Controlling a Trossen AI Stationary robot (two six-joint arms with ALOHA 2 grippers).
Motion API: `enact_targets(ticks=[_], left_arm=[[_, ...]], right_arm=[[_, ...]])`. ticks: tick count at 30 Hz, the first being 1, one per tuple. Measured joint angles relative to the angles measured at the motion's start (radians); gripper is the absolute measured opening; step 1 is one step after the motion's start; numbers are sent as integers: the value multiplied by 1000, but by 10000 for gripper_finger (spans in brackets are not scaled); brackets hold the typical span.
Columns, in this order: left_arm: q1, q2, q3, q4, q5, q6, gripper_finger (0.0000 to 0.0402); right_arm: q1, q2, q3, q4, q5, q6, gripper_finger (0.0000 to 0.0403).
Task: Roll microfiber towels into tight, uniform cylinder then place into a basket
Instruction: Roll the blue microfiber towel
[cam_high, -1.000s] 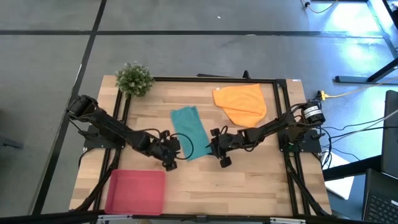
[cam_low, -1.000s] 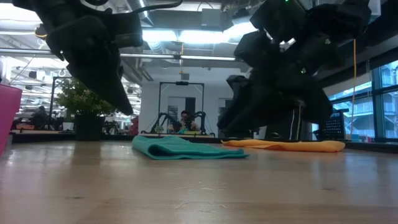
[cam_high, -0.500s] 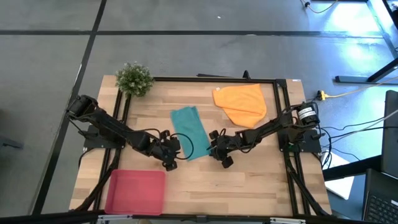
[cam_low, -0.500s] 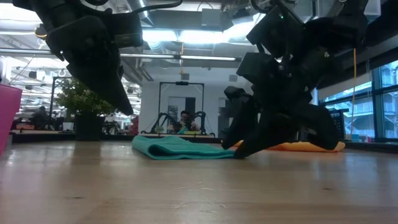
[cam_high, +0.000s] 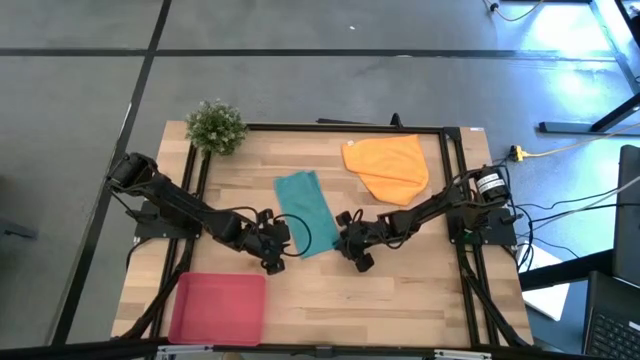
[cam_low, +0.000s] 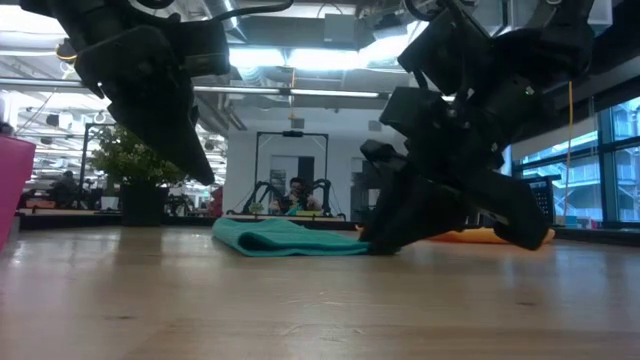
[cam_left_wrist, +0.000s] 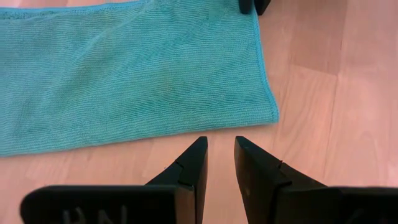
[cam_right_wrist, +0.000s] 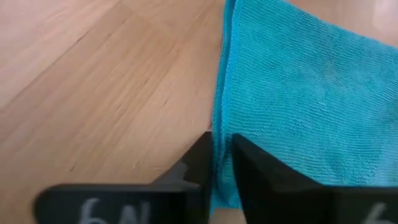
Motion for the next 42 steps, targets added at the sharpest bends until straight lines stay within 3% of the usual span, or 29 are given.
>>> enact_targets(ticks=[5, 13, 21, 32, 42], left_arm=[[0, 0, 0, 0, -2, 0, 72], [0, 0, 0, 0, -2, 0, 72], [0, 0, 0, 0, -2, 0, 72], [-18, 0, 0, 0, -2, 1, 72], [-65, 0, 0, -1, -28, -1, 72]], right_arm=[[0, 2, -1, 0, 11, 0, 8], [-3, -5, 7, -3, 7, 17, 4], [-27, -26, 140, -192, 7, 52, 2], [-137, -26, 290, -279, 10, 48, 1], [-252, -26, 307, -263, 5, 53, 0]])
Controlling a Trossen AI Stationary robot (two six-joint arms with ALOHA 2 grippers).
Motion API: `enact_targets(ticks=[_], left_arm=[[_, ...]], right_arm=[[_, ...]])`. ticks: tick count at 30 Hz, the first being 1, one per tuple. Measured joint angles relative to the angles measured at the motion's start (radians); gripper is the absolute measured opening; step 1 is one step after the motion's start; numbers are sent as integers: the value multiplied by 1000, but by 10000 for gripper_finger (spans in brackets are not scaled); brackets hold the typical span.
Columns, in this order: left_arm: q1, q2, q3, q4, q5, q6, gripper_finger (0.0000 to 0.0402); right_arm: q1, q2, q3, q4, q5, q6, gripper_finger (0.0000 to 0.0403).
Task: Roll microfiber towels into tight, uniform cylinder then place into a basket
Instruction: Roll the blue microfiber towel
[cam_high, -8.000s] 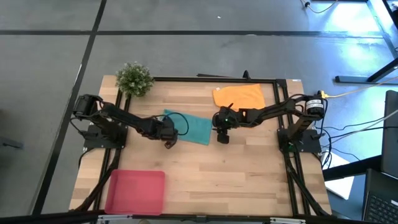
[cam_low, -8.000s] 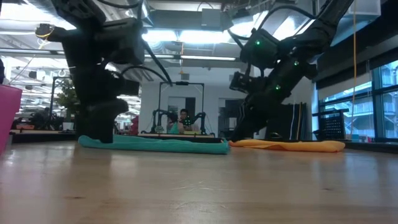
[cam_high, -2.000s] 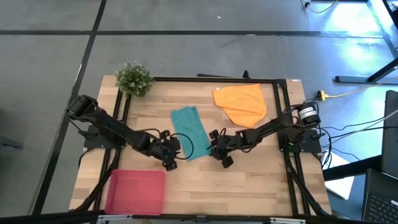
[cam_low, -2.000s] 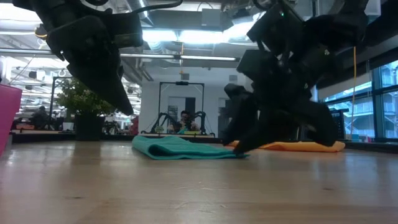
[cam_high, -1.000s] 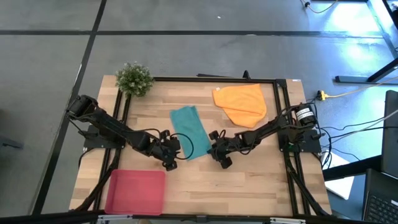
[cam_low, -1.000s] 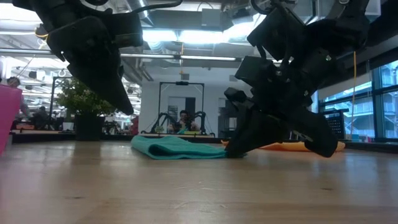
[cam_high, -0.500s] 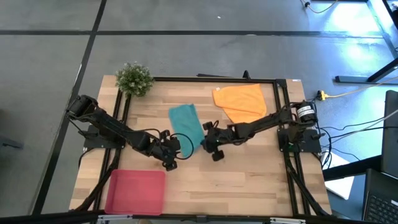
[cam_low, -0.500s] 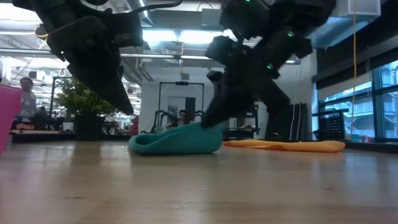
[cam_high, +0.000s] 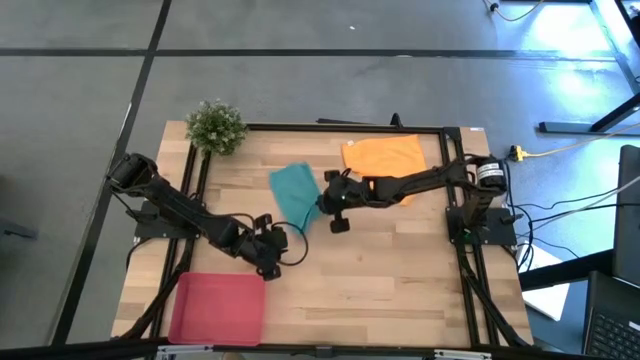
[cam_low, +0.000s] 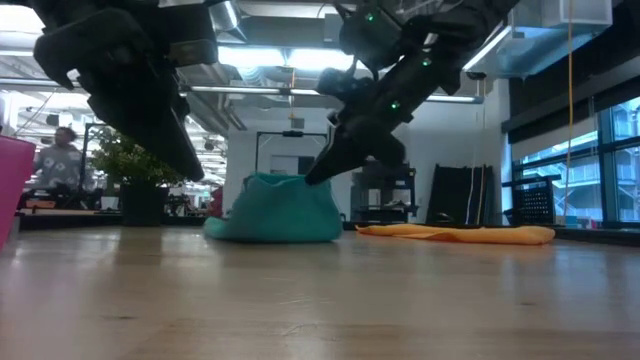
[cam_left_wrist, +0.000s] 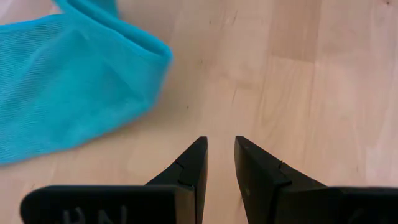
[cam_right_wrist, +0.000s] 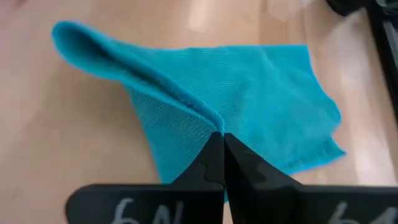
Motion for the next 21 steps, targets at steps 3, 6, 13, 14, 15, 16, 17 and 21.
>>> enact_targets(ticks=[3, 6, 13, 14, 15, 16, 17, 21], left_arm=[[-2, 0, 0, 0, -1, -5, 72], [-2, 0, 0, 0, -16, -5, 72], [8, 0, 0, 0, -112, -5, 72], [9, 0, 0, 0, -110, -3, 72], [8, 0, 0, 0, -108, 3, 72], [9, 1, 0, 1, -107, 14, 72], [11, 7, 0, 7, -106, 25, 72], [25, 37, 2, 30, -106, 21, 72]], right_arm=[[-20, 0, 0, 26, -2, 0, 0], [-30, 0, 0, 51, -26, 0, 0], [-30, 0, 0, 55, -74, 18, 0], [-30, 0, 0, 58, -74, 18, 0], [-30, 0, 0, 63, -74, 18, 0], [-30, 0, 0, 67, -74, 18, 0], [-30, 0, 0, 72, -74, 18, 0], [-30, -1, 0, 80, -74, 18, 0]])
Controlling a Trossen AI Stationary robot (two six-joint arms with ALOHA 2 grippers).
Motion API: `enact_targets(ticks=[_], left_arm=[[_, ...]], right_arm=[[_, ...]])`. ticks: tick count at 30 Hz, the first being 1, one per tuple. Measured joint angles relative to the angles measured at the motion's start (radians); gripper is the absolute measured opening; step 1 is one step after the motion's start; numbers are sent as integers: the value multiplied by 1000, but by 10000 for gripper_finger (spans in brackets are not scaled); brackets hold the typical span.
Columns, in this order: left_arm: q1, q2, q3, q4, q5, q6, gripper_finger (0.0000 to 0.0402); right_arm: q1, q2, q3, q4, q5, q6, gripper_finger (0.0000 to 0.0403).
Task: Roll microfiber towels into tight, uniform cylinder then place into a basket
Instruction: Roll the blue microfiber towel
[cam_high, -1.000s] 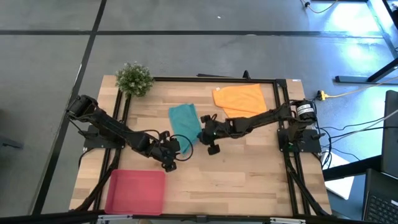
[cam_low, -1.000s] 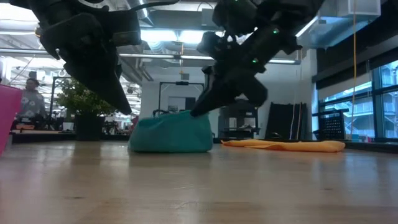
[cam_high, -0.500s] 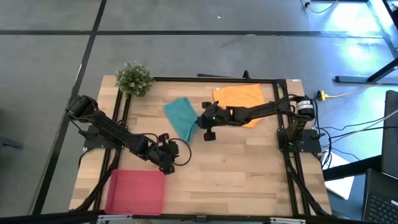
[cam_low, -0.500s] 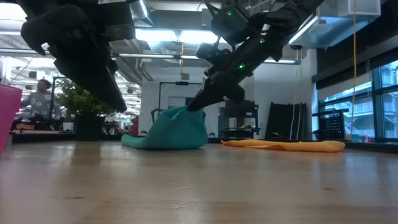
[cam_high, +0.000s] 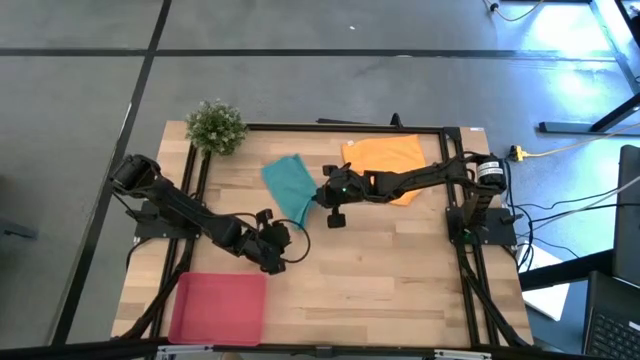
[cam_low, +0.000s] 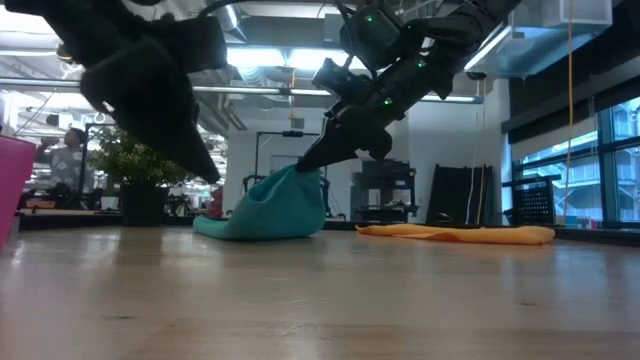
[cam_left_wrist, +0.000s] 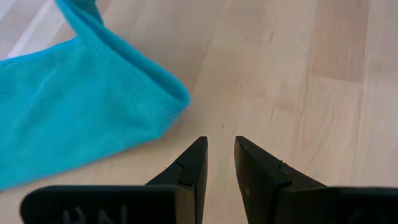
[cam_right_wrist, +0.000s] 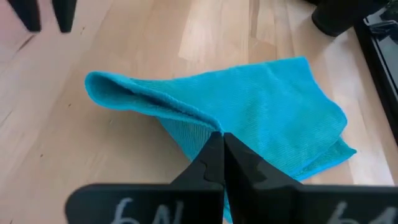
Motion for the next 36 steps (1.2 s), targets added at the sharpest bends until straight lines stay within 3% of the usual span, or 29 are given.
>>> enact_targets(ticks=[6, 19, 31, 36], left_arm=[[40, 9, 0, 12, -24, 8, 77], [91, 15, -1, 13, -21, 15, 139], [94, 82, -1, 34, -26, 87, 138], [94, 111, -2, 35, -77, 94, 138]], right_arm=[[0, 0, 0, -1, 0, 0, 0], [0, 0, 0, 4, 0, 29, 0], [-2, -1, 0, 26, 1, 56, 0], [-2, -1, 0, 34, 1, 56, 0]])
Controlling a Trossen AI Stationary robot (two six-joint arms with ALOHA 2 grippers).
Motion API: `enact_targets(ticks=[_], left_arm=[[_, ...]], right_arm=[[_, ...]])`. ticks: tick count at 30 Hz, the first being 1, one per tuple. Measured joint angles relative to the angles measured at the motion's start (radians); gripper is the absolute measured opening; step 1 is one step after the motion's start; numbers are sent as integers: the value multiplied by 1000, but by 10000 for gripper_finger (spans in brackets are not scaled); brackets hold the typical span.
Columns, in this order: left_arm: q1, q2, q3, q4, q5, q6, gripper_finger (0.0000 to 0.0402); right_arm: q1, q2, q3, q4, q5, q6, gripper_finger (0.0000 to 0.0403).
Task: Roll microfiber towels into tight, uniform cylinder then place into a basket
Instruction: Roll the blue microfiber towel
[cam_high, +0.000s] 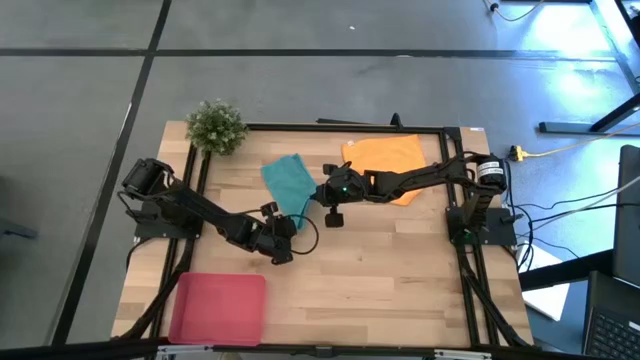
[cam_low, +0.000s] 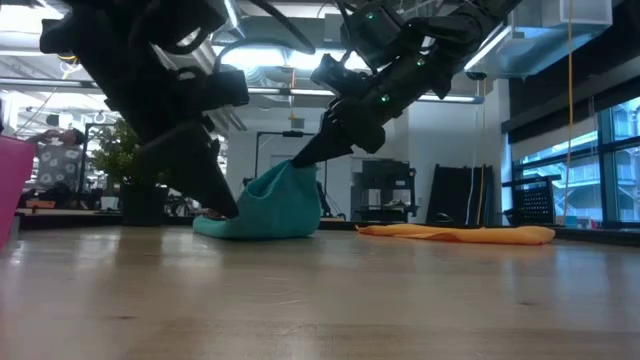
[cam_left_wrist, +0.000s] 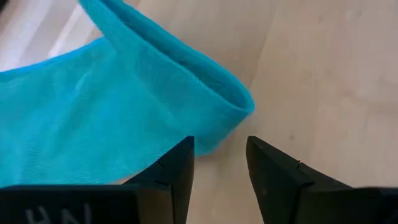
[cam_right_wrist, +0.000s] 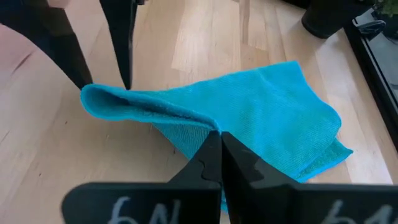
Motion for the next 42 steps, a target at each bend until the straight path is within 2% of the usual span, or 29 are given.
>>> enact_targets(ticks=[12, 24, 28, 36, 42], left_arm=[[3, 0, 0, 18, -69, -6, 137], [5, 21, 0, 68, -58, -6, 135], [5, 57, 0, 62, -69, -6, 110], [2, 81, 0, 63, -69, -6, 10], [2, 81, 0, 63, -47, -8, 2]], right_arm=[[0, 0, 0, 7, 1, 0, 0], [0, 0, 0, 25, 1, 7, 0], [0, 0, 0, 25, 1, 29, 0], [0, 0, 0, 22, 1, 49, 0], [0, 0, 0, 0, 1, 52, 0]])
